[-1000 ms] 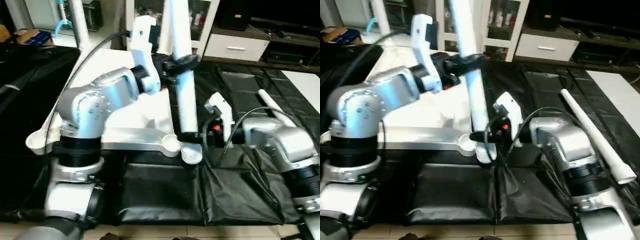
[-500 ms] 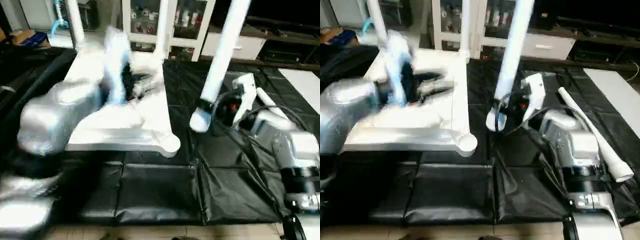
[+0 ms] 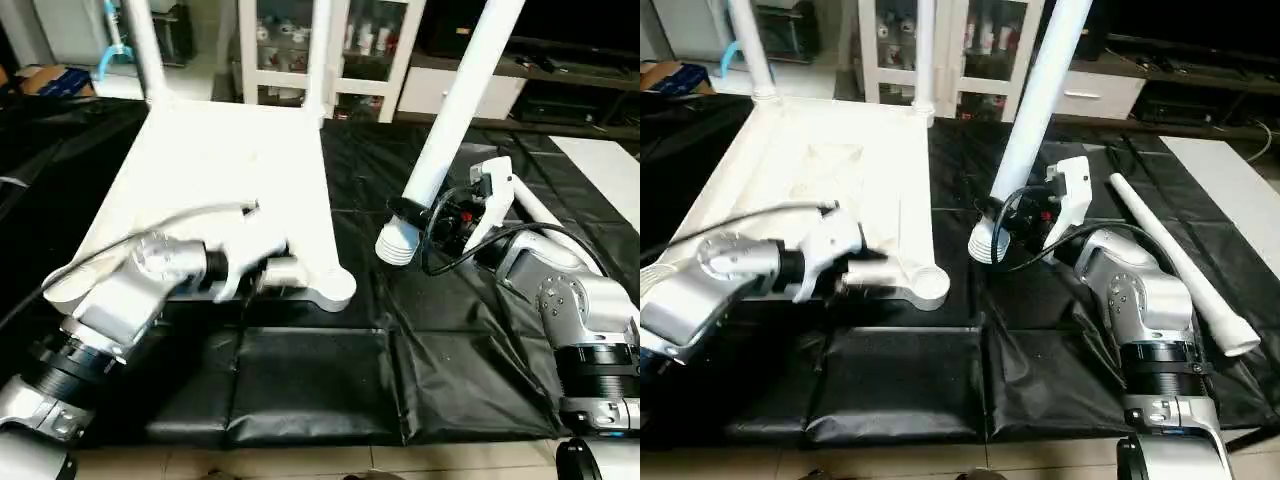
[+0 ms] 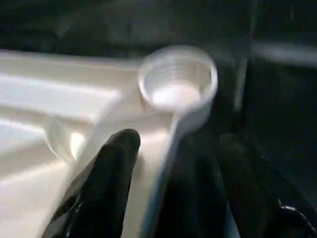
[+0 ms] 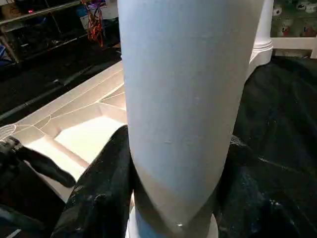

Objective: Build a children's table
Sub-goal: Pick table leg

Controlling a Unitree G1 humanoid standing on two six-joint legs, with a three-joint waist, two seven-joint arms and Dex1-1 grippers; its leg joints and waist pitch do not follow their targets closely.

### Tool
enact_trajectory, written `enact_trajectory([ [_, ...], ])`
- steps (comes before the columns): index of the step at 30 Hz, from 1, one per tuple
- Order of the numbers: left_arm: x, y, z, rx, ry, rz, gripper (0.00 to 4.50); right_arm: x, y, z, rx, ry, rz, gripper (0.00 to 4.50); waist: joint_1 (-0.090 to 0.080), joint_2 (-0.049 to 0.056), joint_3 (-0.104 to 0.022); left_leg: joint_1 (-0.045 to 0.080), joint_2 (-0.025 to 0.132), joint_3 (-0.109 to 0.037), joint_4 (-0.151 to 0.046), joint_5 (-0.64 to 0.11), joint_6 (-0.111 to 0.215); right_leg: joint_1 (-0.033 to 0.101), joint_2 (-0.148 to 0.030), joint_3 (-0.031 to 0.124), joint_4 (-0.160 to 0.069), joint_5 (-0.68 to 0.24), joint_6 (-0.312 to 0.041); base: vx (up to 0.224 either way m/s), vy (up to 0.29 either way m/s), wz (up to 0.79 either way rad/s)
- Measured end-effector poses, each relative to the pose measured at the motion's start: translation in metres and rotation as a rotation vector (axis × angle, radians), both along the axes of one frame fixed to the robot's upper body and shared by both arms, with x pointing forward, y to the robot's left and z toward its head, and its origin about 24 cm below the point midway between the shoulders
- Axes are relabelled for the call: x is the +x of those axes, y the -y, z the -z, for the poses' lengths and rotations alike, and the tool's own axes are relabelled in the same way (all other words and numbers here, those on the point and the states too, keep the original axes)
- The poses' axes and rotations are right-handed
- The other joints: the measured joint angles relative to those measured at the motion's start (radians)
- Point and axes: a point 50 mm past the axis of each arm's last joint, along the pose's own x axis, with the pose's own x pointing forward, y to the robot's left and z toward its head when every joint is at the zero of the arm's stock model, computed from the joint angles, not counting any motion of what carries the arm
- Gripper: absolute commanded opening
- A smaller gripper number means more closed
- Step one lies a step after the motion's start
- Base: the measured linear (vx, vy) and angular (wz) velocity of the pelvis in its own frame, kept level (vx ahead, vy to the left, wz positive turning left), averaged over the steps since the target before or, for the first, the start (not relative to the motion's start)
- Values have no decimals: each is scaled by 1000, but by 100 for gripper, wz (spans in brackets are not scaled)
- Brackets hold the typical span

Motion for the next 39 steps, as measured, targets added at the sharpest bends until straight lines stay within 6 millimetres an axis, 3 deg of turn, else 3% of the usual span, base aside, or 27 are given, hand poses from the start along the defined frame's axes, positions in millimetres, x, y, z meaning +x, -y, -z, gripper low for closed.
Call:
enact_trajectory([
  [5,4,-17,16,96,-21,-24,284,-3,0,3,0,-6,-12,188,1,0,0,0,0,0,0,0,0,0,0,0,0,0,0,0,0,0],
  [6,4,-18,17,103,-22,-27,255,-3,0,3,0,-5,-13,188,2,0,0,0,0,0,0,0,0,0,0,0,0,0,0,0,0,0],
  [10,8,-20,10,118,-8,-6,243,-3,-1,3,-2,-6,-17,188,5,2,0,0,0,0,0,0,0,0,0,0,0,3,-6,0,0,0],
  [12,7,-20,10,118,-18,9,212,-3,-1,4,-2,-6,-19,188,4,2,0,0,0,0,0,0,0,0,0,0,0,3,-6,0,0,0],
  [29,8,-21,8,134,-50,-18,98,-4,-6,5,-11,-10,-40,188,1,3,1,0,0,0,0,0,0,0,0,1,0,3,-5,0,0,0],
  [39,-10,9,13,35,-173,-149,33,-7,-28,10,65,-31,-93,188,-7,6,-1,1,0,1,0,0,0,0,0,1,0,2,-5,0,0,0],
])
